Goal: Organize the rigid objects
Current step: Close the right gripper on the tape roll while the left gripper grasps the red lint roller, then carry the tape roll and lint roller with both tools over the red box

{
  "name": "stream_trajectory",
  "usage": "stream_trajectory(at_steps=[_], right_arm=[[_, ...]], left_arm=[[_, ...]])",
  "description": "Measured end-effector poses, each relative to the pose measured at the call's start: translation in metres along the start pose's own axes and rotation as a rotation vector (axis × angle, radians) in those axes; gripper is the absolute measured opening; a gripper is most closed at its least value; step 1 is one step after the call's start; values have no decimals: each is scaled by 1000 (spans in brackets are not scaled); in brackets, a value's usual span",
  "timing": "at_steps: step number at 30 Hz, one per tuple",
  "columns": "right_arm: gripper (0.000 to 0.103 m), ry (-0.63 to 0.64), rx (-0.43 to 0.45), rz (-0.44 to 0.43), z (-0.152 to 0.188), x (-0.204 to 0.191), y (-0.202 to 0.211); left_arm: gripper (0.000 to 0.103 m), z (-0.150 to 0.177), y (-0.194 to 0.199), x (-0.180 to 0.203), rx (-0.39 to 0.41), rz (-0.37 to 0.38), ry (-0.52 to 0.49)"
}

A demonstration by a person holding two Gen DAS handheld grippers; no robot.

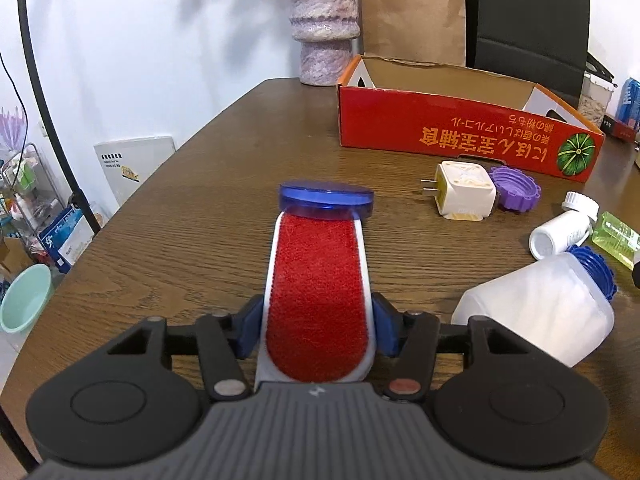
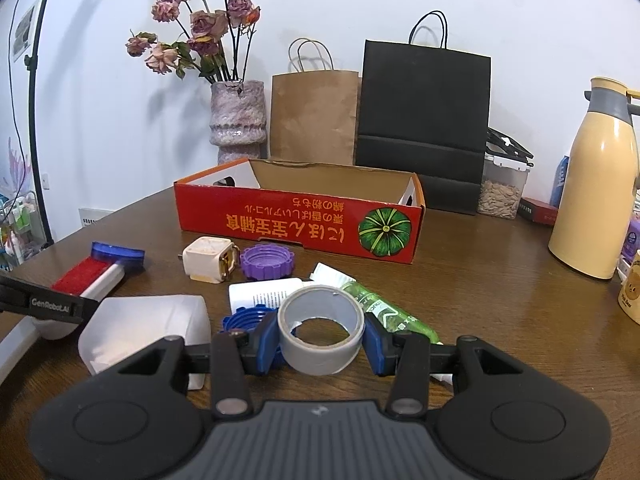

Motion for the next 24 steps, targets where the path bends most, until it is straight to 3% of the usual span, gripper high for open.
stream_trajectory(at_steps=[7,13,24], right_arm=[[43,6,5,0,-1,-1,2],[43,3,14,-7,-4,-2,6],[43,3,47,-10,-20,-5,12]], left_arm=[[56,-6,11,-7,17,-3,-25],[56,-22,34,-5,81,18,-79],[56,-49,52,5,149,73,-72]])
Point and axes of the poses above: each gripper's, at about its wrist camera, not at the fingertips, and y roughly against the way its jaws point, x to its right, z to its underside, the point moved 7 cm from there along -y, roughly the way its jaws point, and after that the axes turned 12 degrees about x, right-handed, at the moved point
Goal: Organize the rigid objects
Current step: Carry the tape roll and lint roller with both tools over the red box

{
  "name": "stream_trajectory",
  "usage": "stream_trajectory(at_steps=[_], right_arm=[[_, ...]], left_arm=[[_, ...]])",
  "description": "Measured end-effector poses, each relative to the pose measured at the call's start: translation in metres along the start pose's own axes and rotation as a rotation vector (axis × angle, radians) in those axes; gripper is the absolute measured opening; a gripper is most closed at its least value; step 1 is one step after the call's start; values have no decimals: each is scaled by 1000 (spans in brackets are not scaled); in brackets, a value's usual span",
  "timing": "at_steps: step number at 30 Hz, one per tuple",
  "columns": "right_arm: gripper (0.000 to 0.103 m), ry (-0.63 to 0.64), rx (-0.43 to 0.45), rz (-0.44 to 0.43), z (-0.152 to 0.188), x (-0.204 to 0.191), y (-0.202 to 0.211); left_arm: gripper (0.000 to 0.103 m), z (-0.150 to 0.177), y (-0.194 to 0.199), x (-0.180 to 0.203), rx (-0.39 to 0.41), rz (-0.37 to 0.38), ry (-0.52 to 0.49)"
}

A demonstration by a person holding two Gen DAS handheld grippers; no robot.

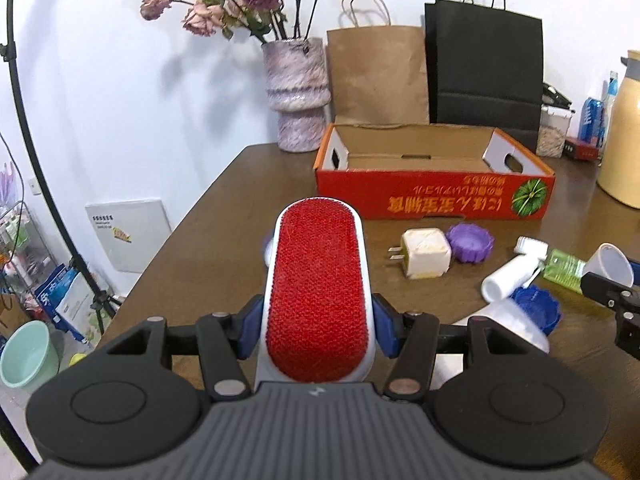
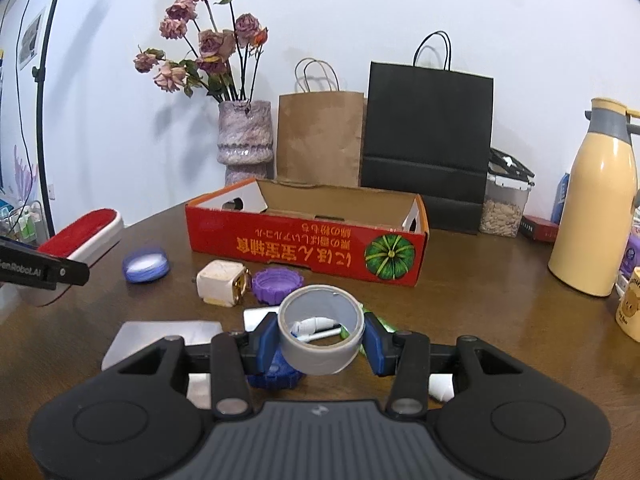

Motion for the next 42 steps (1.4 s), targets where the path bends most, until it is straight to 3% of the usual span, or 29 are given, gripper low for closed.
stream_trajectory(at_steps=[18,42], right_arm=[[43,1,64,28,-61,4,-43],[43,-44,30,43,-111,25,-174]], left_arm=[[56,-61,-39,22,92,73,21],[56,-124,-157,54,122,80,85]])
Point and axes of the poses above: each gripper's, at about its wrist camera, not at the fingertips, and y roughly against the way its jaws point, x to its right, z to its underside, the point moved 7 cm from there along -y, roughly the way its jaws point, and after that the axes turned 12 degrees about x, right-handed, at the moved point
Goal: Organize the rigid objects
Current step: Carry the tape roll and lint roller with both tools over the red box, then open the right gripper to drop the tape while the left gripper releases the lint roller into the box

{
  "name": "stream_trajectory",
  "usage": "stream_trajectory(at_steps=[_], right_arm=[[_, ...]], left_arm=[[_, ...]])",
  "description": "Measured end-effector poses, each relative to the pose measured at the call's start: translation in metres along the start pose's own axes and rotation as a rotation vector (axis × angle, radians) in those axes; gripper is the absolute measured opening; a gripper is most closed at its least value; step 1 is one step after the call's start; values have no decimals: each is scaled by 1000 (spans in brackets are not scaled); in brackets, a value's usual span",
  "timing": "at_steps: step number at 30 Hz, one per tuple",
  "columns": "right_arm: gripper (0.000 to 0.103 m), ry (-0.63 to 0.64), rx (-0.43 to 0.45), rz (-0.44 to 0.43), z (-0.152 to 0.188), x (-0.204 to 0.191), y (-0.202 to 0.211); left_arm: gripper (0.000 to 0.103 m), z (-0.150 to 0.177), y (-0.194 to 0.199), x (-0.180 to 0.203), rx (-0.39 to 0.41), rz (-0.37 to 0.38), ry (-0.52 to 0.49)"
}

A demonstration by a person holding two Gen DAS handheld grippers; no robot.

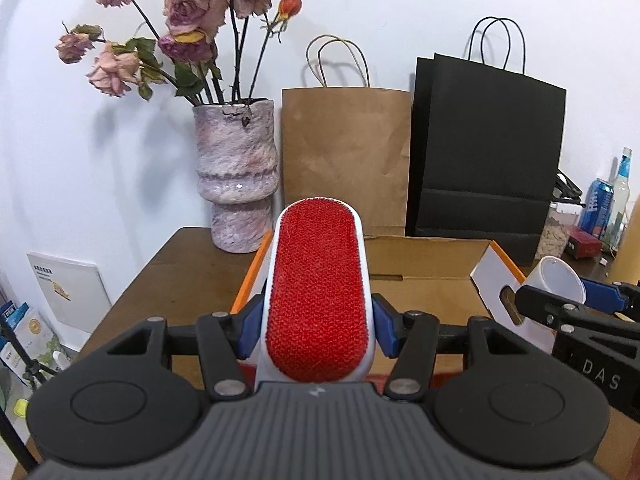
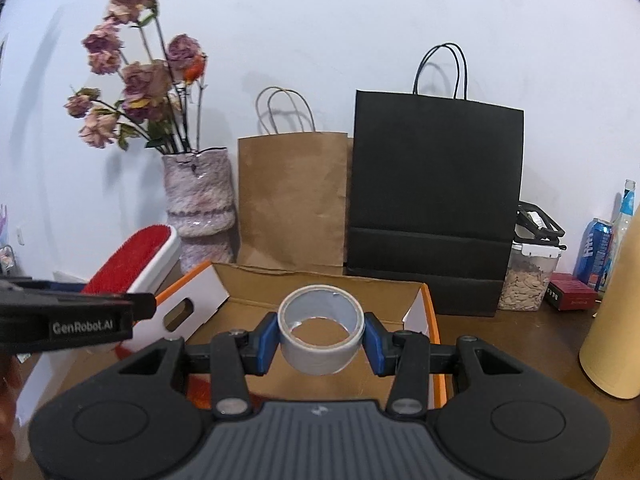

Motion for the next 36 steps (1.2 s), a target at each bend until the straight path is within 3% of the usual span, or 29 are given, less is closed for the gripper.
stream_trajectory(at_steps=[12,25,26,27,28,29,30,31,36], right_arm=[[43,36,-60,1,1,9,-63],[44,82,-137,1,28,8,-107],[49,89,-143,10,30,9,-108],[71,98,-153,20,32,10,-110],[86,103,-159,31,33,11,-110],[103,104,-153,43,33,13,-110],[103,102,-138,53,32,15,-109],[103,97,-136,52,31,16,-108],[103,72,-142,65,30,23,-108]], left_arm=[[56,-7,-66,10,-27,0,5],[57,5,-118,4,-90,0,-33],[60,7,-120,5,-103,2,-48],[65,9,-121,5,-109,-4,-67],[86,10,-121,5,-106,-26,-87],[95,10,-121,4,-96,-44,-93],[95,7,-118,4,-81,-53,-97],[103,3,-114,2,-60,-54,-90],[103,-6,-104,-3,-30,-69,-65]])
Point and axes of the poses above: each gripper's, at about its wrist camera, not at the fingertips, and y roughly against the way its jaws point, x to its right, z to its underside, the point moved 7 cm from there along -y, roughly the way its jaws point, and after that the axes turned 12 degrees about x, right-handed, at the moved point
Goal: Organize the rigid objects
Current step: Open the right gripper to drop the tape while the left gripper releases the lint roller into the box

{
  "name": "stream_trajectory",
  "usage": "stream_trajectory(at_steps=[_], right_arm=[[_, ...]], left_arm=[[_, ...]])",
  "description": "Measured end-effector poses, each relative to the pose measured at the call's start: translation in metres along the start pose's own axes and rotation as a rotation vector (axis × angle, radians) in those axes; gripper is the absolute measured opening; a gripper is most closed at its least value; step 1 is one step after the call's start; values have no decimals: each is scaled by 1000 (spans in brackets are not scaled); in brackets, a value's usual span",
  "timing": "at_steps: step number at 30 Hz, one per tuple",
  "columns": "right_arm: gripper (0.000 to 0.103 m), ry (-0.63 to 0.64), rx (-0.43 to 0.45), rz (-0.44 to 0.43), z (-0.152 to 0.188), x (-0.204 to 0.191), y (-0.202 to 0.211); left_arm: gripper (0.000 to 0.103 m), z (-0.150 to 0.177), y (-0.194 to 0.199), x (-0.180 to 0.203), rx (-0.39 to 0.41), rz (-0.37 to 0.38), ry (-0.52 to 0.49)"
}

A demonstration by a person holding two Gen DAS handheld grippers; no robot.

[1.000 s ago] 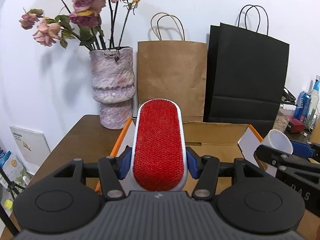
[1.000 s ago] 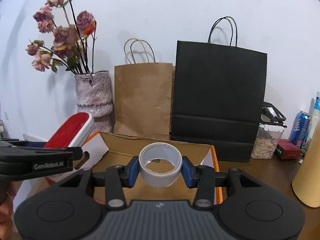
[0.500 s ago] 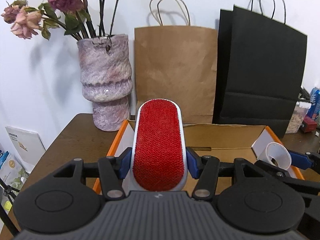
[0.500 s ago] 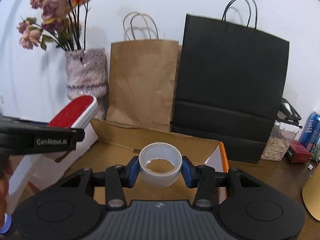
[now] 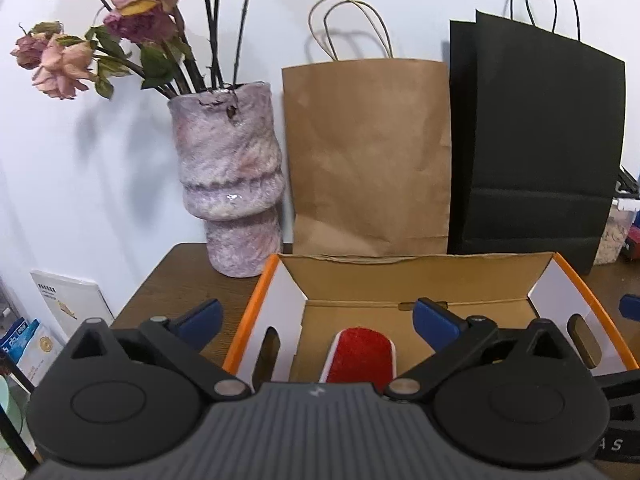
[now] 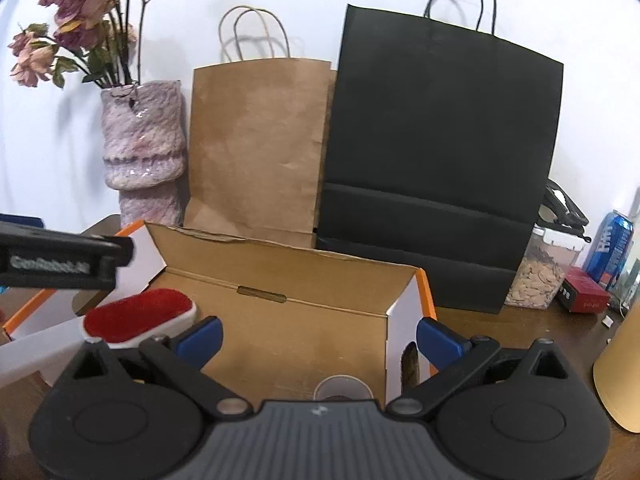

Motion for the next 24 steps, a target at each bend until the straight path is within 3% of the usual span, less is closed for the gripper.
stream_trajectory(at_steps=[12,24], right_arm=[[103,-14,15,-1,-2,1,7],[103,-17,57,-4,-2,4,43]], left_arm=[[103,0,9,3,0,0,-4],[103,7,43,-5,8,6,17]])
Point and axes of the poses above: each gripper's, at about its wrist camera, not at the fingertips, and y roughly against the way its jaws point, x to its right, z to its underside, the point moved 7 cm from there along -y, roughly the way its jaws point, and after that the axes turned 12 degrees about x, right-handed, at the moved point
